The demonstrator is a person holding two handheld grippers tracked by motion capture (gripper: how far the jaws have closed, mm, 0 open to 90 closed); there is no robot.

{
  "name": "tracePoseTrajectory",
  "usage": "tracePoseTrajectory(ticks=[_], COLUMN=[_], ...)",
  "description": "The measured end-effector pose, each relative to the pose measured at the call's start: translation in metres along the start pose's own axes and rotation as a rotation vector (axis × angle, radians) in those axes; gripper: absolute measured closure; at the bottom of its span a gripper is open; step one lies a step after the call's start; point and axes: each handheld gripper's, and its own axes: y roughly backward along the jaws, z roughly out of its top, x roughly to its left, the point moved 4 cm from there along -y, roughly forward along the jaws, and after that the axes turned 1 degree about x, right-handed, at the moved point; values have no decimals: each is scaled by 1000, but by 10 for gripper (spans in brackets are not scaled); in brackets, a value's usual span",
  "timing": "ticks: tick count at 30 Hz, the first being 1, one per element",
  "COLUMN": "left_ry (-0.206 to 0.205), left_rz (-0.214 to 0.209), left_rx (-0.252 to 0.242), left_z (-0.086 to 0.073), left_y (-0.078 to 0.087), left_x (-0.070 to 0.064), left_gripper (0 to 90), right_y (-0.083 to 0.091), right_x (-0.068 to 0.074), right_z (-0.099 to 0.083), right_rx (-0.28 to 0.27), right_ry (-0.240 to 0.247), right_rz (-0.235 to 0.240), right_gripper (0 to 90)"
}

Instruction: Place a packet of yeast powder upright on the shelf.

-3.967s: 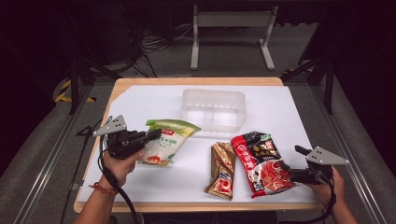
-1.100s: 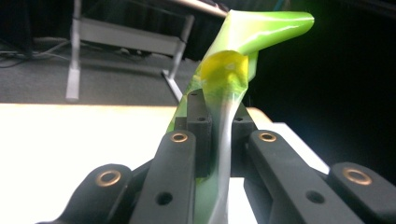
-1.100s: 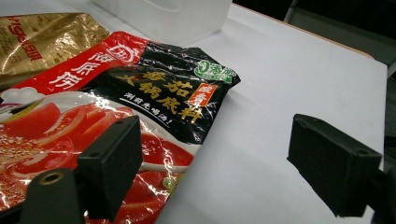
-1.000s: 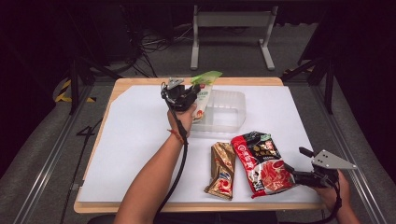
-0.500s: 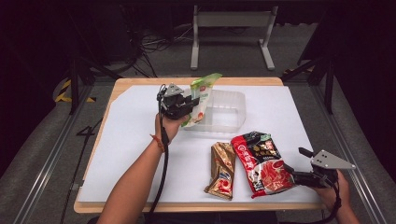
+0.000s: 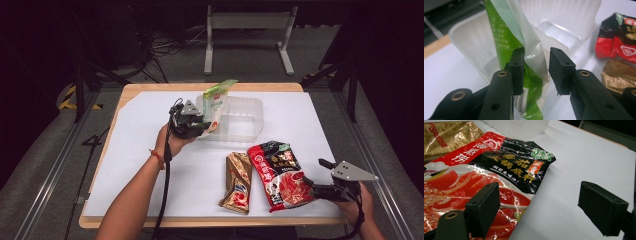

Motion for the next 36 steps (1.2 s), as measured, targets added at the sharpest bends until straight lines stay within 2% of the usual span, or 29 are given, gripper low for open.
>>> tracePoseTrajectory(ticks=[1,2,3,4,6,7,9,12,14,19,23,29,32,34,36], left_ry=[-3,-13,-59,-69,-57,-61,-96,-119,-112,-40,-27,-40,-49,-40,-48], left_rz=[3,11,52,68,59,75,89,110,122,145,138,112,134,130,119], left_rx=[30,61,86,70,70,75,103,133,155,160,165,179,183,180,165], left_z=[-2,-5,-10,-10,-8,-6,-3,4,6,2,-1,-11,-9,-9,-11], left_y=[-2,-6,-12,-13,-14,-15,-18,-24,-30,-41,-41,-40,-42,-41,-37], left_x=[0,0,-2,-3,-2,-2,-4,-6,-4,4,7,9,7,8,7], left_gripper=[595,620,648,669,698,712,731,739,742,748,751,759,761,756,746], right_y=[0,0,-1,-1,-2,-2,-2,-3,-3,-2,0,3,2,1,0], right_x=[0,0,0,0,1,1,1,1,0,0,-2,-1,-2,-1,-1], right_z=[0,0,-1,-1,-1,0,0,-1,-1,-1,0,2,2,2,2], right_rx=[0,2,4,7,9,6,6,11,9,6,-7,-24,-23,-19,-14], right_ry=[1,2,1,-1,3,4,1,-6,-6,-12,-27,-14,-23,-27,-20], right_rz=[0,-1,-1,0,0,0,0,4,4,13,16,-20,-19,-16,-16], right_gripper=[179,180,180,180,180,181,181,181,181,179,179,182,182,182,181])
